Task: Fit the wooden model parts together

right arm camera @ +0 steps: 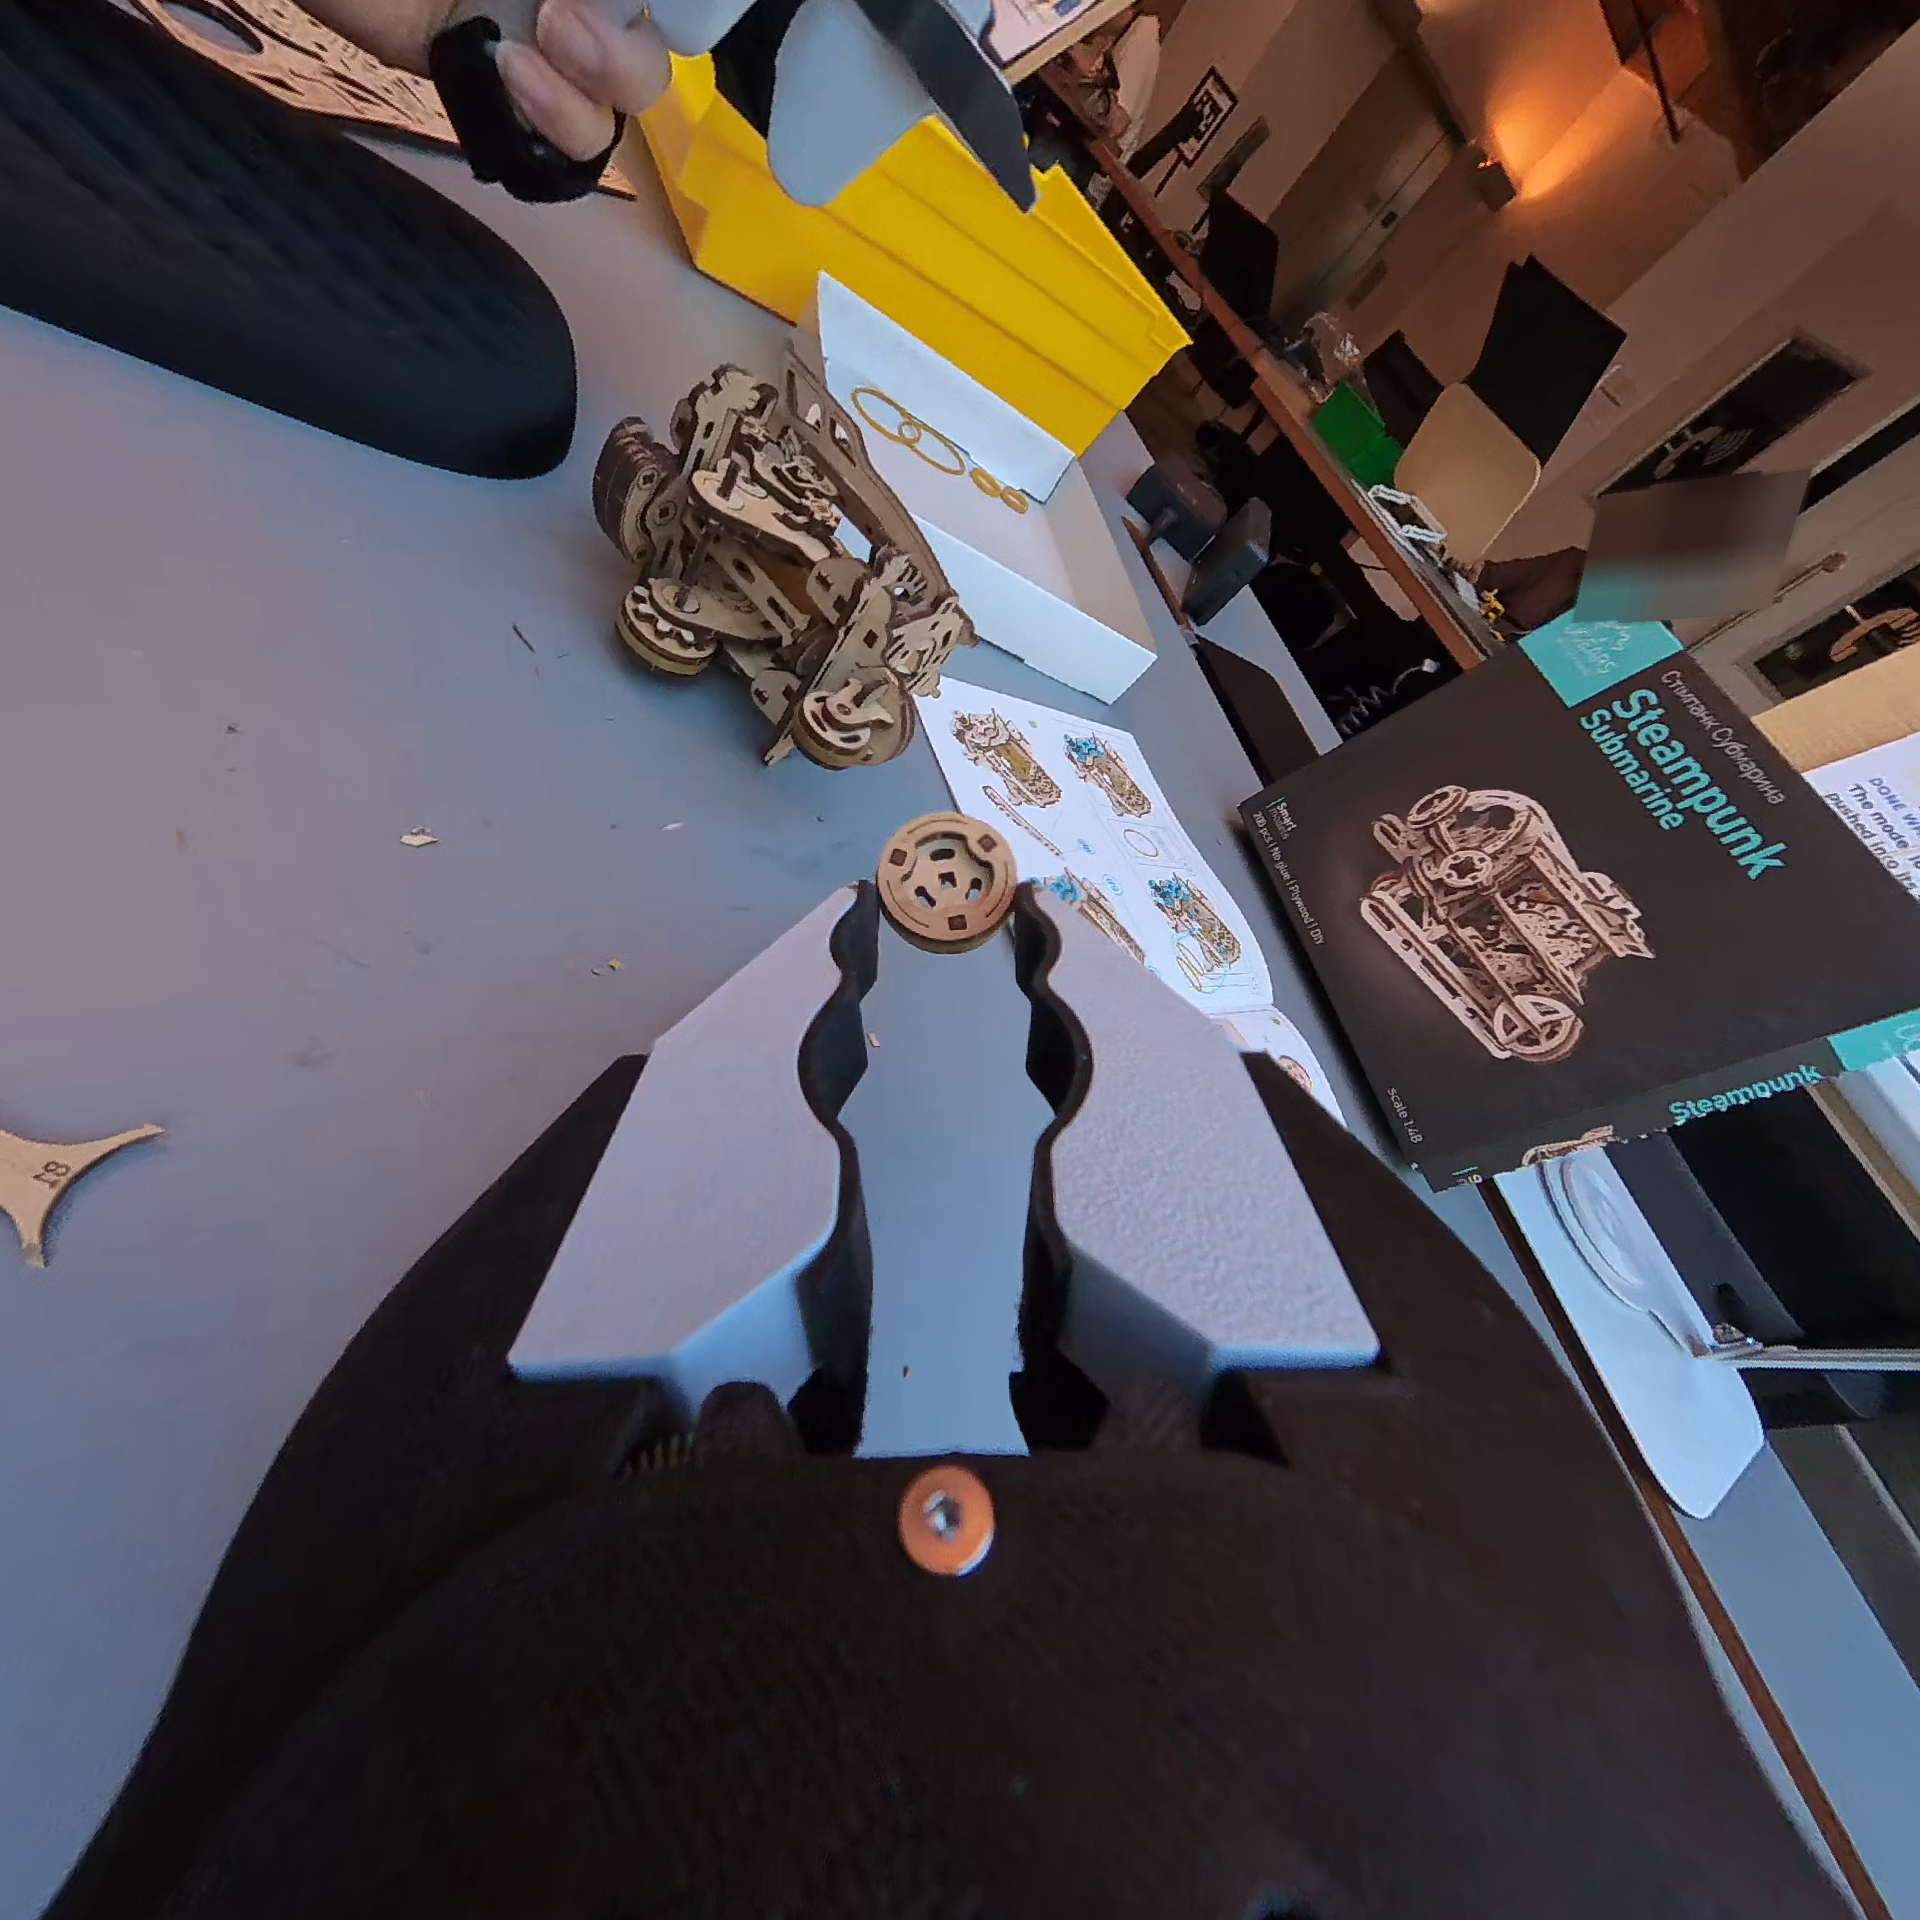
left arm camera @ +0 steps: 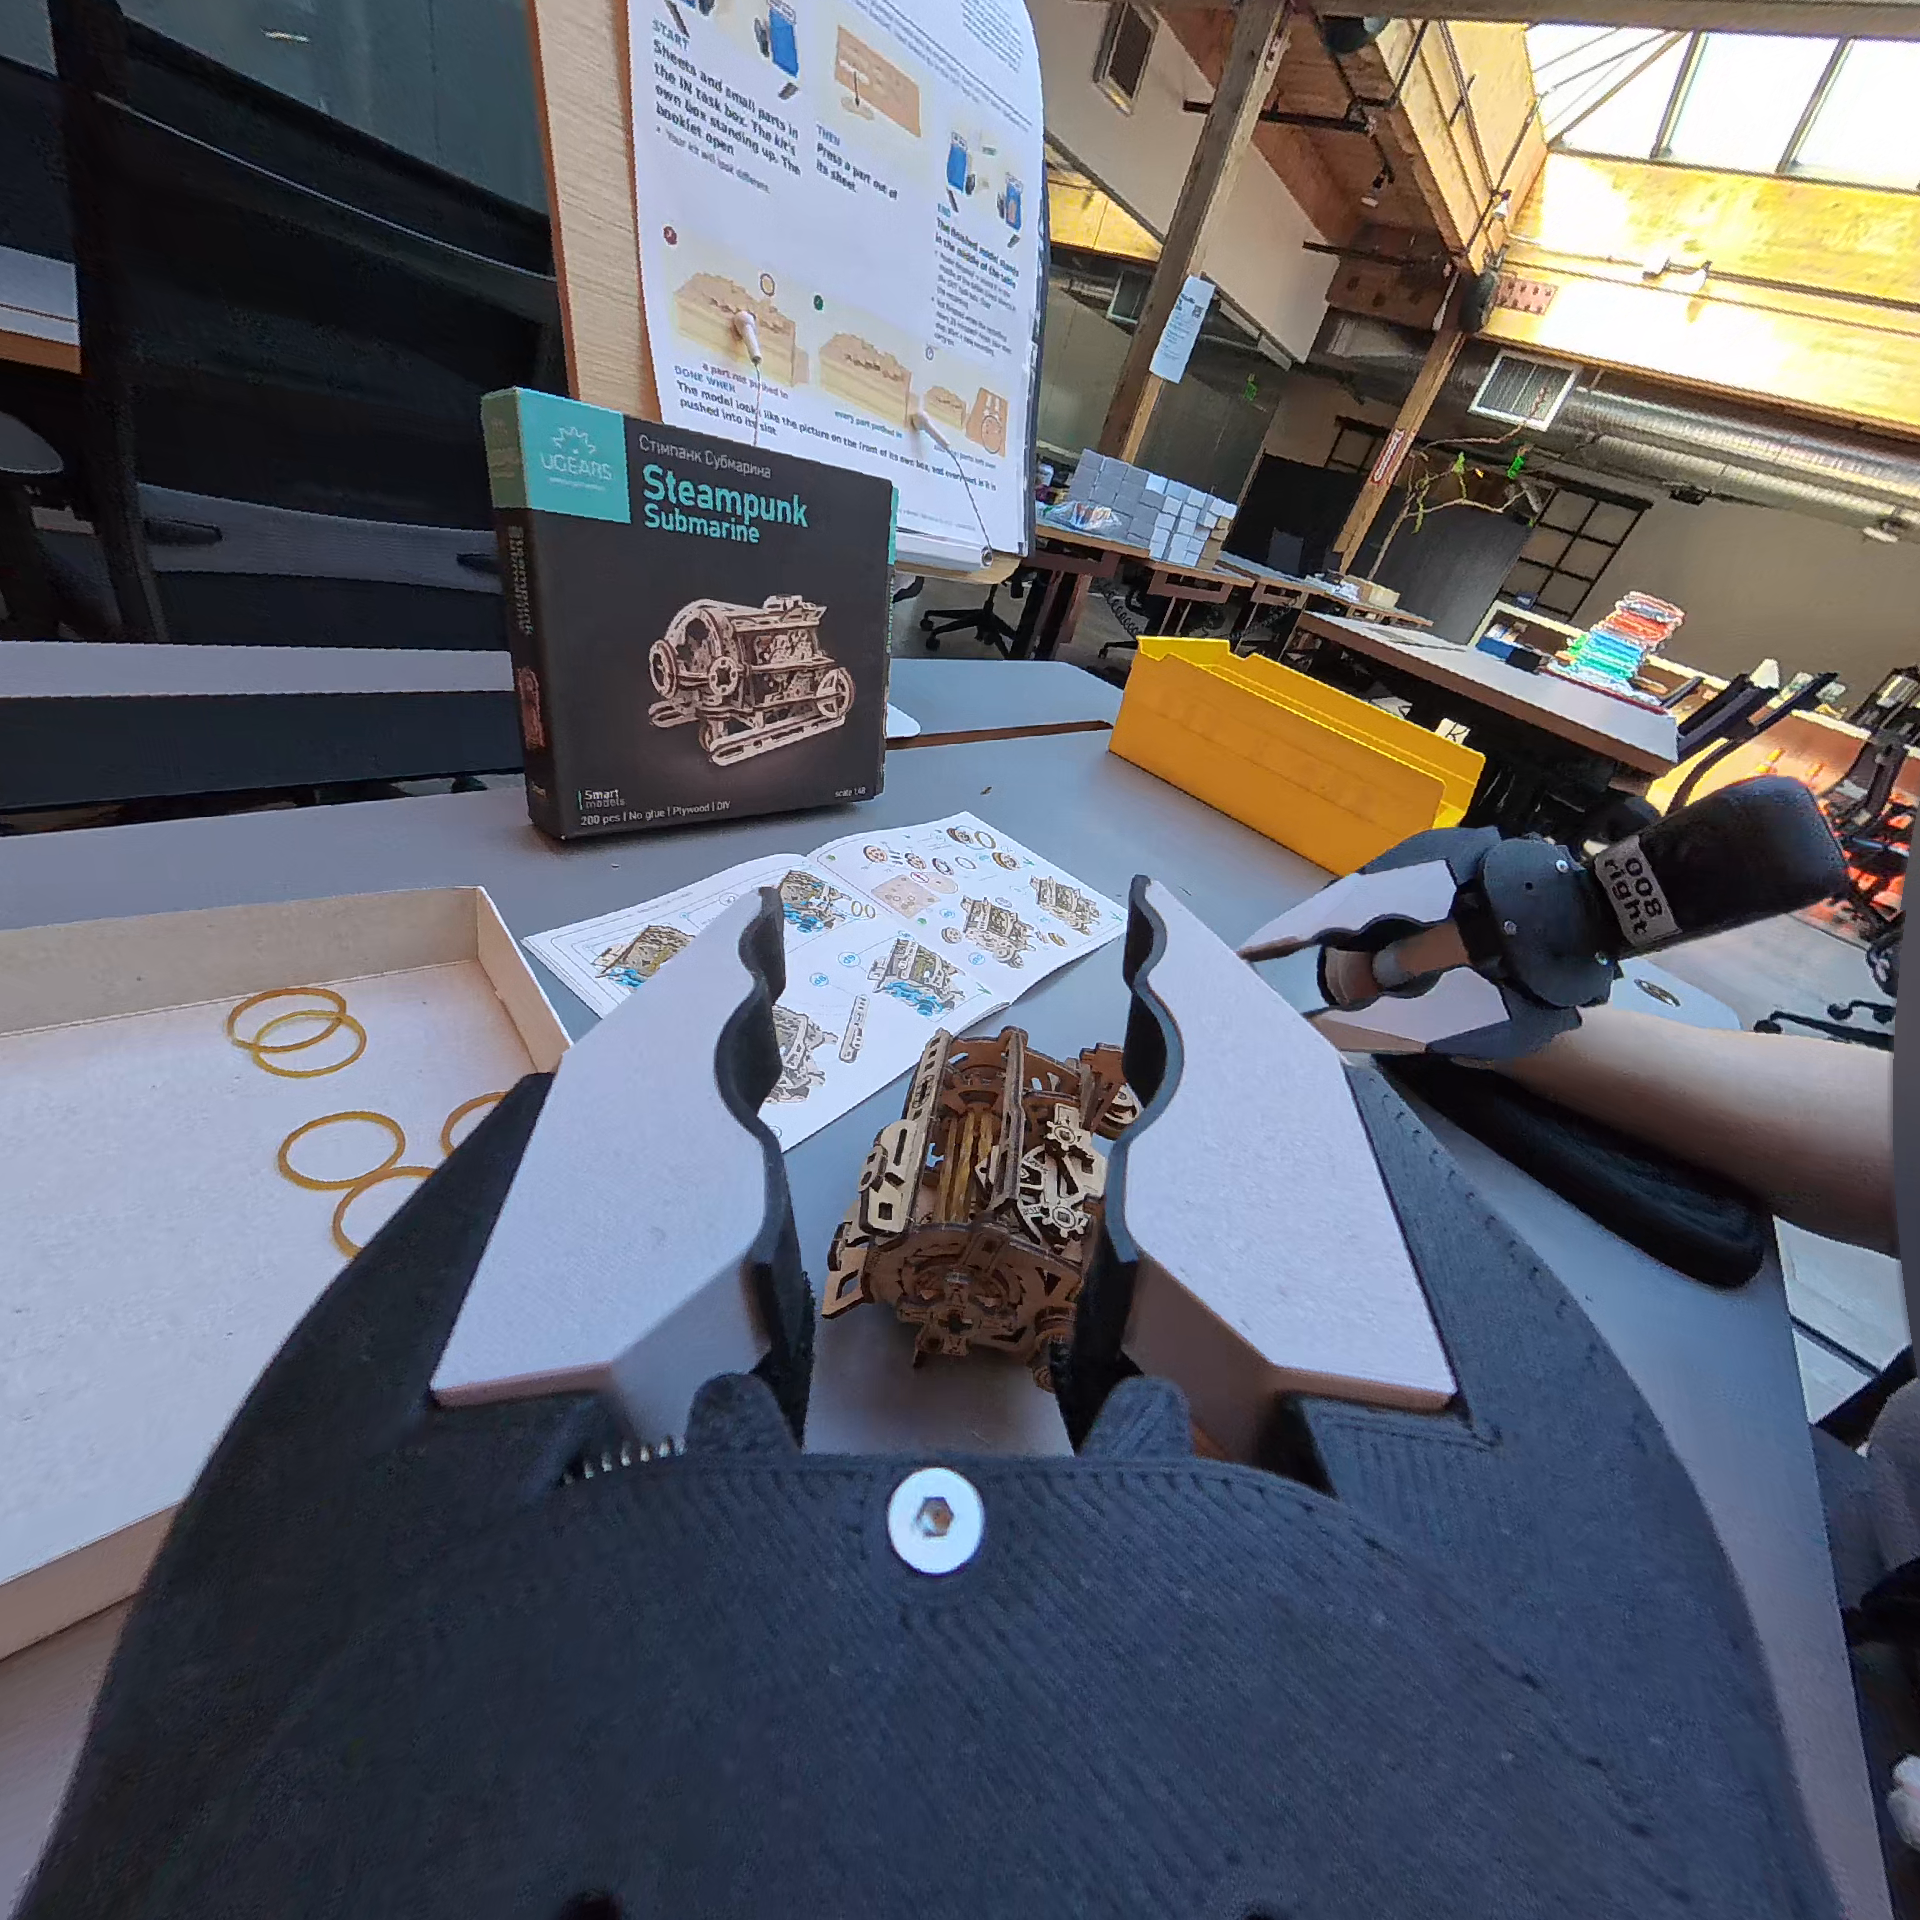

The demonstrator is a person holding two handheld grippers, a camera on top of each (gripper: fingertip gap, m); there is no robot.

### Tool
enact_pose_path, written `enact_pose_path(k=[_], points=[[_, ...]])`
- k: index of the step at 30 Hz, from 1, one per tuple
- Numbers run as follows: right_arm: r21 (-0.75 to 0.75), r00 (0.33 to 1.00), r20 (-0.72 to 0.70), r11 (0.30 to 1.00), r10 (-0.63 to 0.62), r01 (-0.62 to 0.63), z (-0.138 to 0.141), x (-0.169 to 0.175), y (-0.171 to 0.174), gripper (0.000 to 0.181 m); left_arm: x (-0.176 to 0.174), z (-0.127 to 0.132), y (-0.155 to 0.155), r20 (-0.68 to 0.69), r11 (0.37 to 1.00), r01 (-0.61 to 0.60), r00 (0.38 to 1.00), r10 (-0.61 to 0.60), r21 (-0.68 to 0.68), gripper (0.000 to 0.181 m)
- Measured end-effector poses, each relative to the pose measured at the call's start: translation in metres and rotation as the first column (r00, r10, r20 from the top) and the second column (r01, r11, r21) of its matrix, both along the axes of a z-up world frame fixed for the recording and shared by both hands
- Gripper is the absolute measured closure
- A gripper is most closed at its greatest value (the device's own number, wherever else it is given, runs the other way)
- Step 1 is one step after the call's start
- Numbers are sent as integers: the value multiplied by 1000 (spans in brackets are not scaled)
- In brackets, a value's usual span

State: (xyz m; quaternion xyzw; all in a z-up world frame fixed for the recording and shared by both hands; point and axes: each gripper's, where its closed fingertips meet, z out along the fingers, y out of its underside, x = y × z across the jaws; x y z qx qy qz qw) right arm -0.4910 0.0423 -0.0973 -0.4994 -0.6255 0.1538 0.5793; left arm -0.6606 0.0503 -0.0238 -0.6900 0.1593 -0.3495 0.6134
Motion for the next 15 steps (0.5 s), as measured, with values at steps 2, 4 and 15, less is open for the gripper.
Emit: enact_pose_path(k=[2,4,15], points=[[-1,1000,4,1000,-5,5,-1,2,2,156,0,0,0,-4,1000,-1,1000,1,-1,116],[2,1000,8,1000,-6,6,-2,2,4,156,0,0,0,-7,1000,1,1000,-1,1,116],[0,999,36,1000,4,-4,-4,0,3,156,14,-4,-2,-18,999,44,999,-44,-12,117]])
